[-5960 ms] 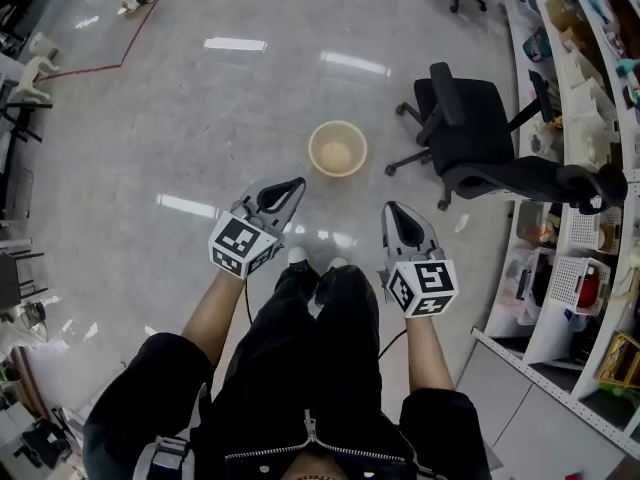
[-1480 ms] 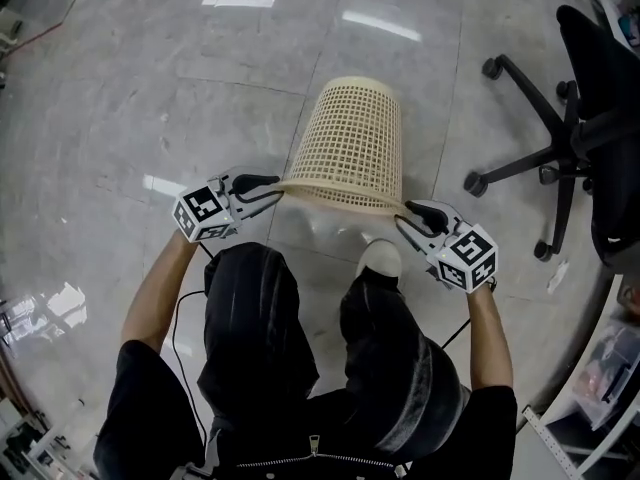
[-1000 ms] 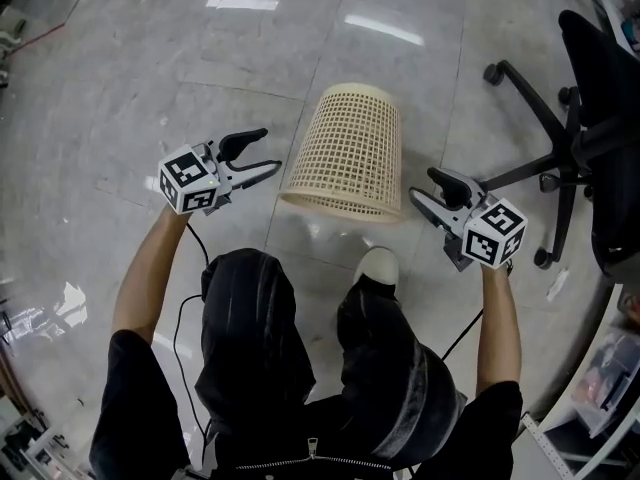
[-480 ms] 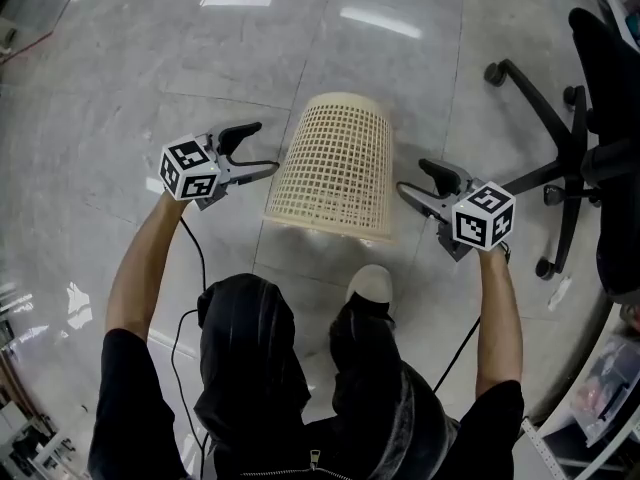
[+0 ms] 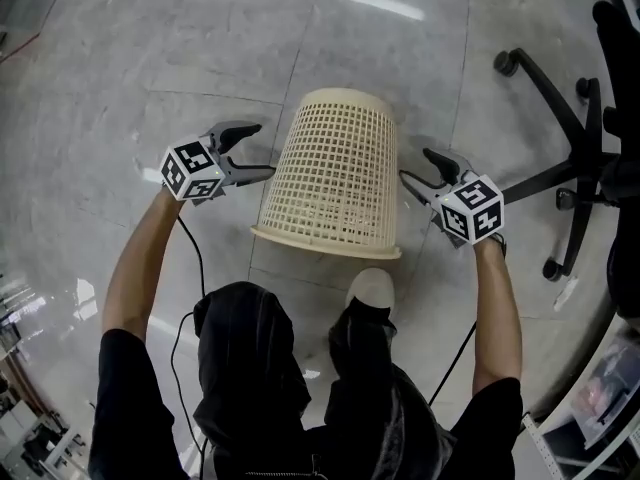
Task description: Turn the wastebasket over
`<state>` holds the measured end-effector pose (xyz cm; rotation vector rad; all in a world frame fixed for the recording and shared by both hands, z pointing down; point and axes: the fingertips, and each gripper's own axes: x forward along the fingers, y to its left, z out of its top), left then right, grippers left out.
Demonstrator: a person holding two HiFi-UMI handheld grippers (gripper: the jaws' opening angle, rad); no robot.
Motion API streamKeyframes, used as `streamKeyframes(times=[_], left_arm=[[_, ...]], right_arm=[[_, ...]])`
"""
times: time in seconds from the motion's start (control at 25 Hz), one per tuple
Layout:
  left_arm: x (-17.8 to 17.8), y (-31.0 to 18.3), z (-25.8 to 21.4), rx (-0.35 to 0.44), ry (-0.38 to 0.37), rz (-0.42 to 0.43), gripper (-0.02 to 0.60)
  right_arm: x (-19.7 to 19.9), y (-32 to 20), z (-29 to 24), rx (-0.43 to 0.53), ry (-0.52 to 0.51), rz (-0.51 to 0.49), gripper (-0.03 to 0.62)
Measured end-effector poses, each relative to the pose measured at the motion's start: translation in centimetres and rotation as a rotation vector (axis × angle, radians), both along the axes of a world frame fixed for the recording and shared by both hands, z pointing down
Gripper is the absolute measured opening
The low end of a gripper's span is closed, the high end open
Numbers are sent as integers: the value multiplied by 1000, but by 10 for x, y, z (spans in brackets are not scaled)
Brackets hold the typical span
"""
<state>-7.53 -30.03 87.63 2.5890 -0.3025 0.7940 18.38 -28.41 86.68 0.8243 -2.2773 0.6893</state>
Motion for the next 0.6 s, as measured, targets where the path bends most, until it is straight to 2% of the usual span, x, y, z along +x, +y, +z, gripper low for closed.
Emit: streamKeyframes(times=[0.2, 0.44, 0.52, 0.6], left_arm=[[6, -8, 0, -55, 40, -20, 383], [14, -7, -4, -38, 60, -26, 383], [17, -6, -8, -27, 67, -22, 381], [19, -1, -11, -30, 74, -7, 349]], right_arm=[[-3, -4, 5, -24, -23, 21, 282], [-5, -13, -9, 1, -93, 72, 241], [-9, -15, -17, -4, -115, 74, 209], [-16, -11, -19, -23, -104, 45, 119]])
